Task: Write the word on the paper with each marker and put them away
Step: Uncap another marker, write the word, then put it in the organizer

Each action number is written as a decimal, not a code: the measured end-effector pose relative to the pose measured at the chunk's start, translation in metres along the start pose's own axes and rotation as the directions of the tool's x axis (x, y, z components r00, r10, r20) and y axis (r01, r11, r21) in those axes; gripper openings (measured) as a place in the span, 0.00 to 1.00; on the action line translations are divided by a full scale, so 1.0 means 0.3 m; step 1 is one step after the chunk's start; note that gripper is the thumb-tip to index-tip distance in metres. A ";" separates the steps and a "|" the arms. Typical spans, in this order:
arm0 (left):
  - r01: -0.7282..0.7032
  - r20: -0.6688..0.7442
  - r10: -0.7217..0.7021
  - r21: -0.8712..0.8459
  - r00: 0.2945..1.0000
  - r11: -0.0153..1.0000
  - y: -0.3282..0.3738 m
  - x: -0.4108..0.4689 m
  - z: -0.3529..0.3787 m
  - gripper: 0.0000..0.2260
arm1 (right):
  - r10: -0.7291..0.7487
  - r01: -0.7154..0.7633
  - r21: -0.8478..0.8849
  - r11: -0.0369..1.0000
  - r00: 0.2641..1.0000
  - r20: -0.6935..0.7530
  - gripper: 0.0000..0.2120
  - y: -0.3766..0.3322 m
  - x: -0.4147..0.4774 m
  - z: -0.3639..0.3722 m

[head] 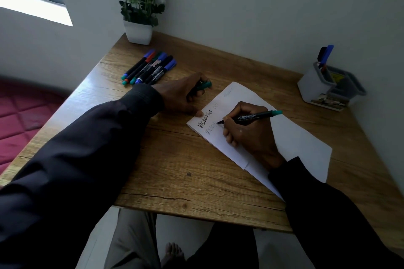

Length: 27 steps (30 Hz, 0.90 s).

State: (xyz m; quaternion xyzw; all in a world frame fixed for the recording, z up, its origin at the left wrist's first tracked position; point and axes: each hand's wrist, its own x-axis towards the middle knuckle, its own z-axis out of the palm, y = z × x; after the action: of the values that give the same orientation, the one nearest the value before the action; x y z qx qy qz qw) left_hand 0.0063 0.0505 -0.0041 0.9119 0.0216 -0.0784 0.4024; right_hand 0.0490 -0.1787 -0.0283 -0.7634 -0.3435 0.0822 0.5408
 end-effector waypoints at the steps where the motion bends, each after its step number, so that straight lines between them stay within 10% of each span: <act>1: -0.003 0.004 0.003 -0.003 1.000 1.000 -0.001 0.000 -0.001 0.32 | -0.002 0.002 0.006 1.000 1.000 -0.002 0.06 0.001 0.000 0.001; 12: -0.008 0.023 0.009 -0.039 1.000 0.999 0.011 -0.010 -0.003 0.29 | -0.025 0.027 0.024 0.999 0.997 -0.076 0.06 0.010 0.003 -0.007; 27: -0.004 0.032 0.007 -0.082 0.999 0.997 0.022 -0.026 -0.011 0.25 | 0.189 -0.077 0.535 0.841 0.969 -0.158 0.06 -0.013 0.039 -0.058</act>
State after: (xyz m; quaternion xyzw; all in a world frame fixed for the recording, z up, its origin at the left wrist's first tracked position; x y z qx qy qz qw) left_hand -0.0002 0.0487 0.0043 0.8933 0.0158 -0.0908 0.4398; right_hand 0.0646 -0.1841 -0.0149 -0.6132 -0.1964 0.1314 0.7538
